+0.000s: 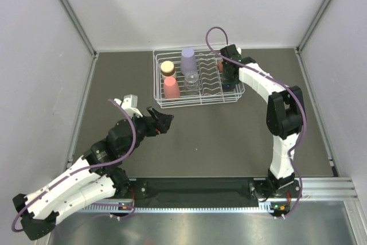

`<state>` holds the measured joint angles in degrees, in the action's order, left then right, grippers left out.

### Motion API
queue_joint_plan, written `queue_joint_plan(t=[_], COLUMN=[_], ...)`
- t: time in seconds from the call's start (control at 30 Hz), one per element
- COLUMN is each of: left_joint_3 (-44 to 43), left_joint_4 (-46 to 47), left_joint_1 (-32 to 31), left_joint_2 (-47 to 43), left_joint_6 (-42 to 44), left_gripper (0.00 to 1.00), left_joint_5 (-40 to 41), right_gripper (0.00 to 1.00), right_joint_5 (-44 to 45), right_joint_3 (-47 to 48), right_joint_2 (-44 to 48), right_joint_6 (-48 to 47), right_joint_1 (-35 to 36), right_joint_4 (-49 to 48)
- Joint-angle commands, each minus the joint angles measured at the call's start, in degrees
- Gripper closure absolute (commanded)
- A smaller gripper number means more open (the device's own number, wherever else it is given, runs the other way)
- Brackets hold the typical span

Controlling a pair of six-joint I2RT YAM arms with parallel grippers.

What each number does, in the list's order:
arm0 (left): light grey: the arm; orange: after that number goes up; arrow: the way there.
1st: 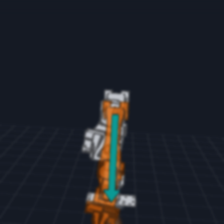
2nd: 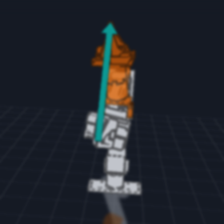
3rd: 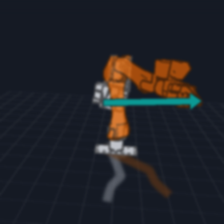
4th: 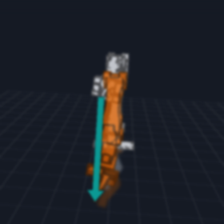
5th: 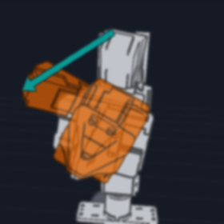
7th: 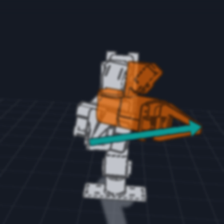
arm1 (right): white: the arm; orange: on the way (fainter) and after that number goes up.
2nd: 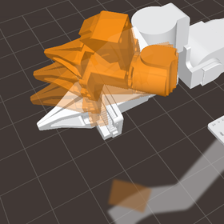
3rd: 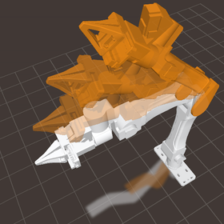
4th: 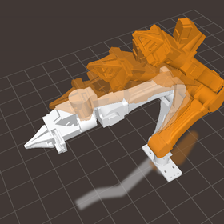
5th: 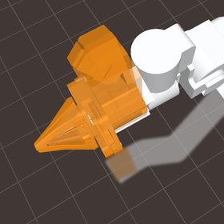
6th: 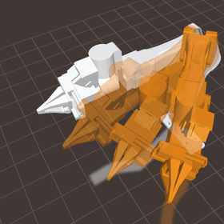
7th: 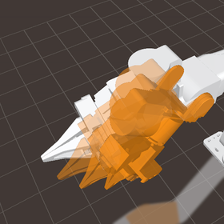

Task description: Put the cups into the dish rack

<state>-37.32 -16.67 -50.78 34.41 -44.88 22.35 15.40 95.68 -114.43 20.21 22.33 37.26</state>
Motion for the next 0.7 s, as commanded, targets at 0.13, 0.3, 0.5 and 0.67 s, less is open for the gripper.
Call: queue_joint_plan(t=[0.13, 0.3, 0.5, 0.67], left_joint_3=[0.06, 0.06, 0.06, -0.03], left_joint_4=[2.96, 2.87, 3.04, 3.13], left_joint_1=[-0.10, -0.19, -0.10, -0.10], left_joint_2=[0.04, 0.04, 0.13, 0.30], left_joint_6=[0.58, 0.59, 0.59, 0.67], left_gripper=[0.10, 0.10, 0.10, 0.10], left_joint_5=[0.41, 0.50, 0.59, 0.50], right_gripper=[0.72, 0.82, 1.00, 1.00], right_joint_5=[1.39, 1.30, 0.86, 1.39], right_joint_3=[0.83, 0.39, 0.12, -2.24], right_joint_2=[-1.67, -2.11, -2.20, 1.39], right_joint_6=[1.33, 1.24, 1.68, 2.03], right_joint_1=[-0.71, -0.71, -0.71, -0.44], right_joint_4=[-0.43, -1.40, -1.66, -3.15])
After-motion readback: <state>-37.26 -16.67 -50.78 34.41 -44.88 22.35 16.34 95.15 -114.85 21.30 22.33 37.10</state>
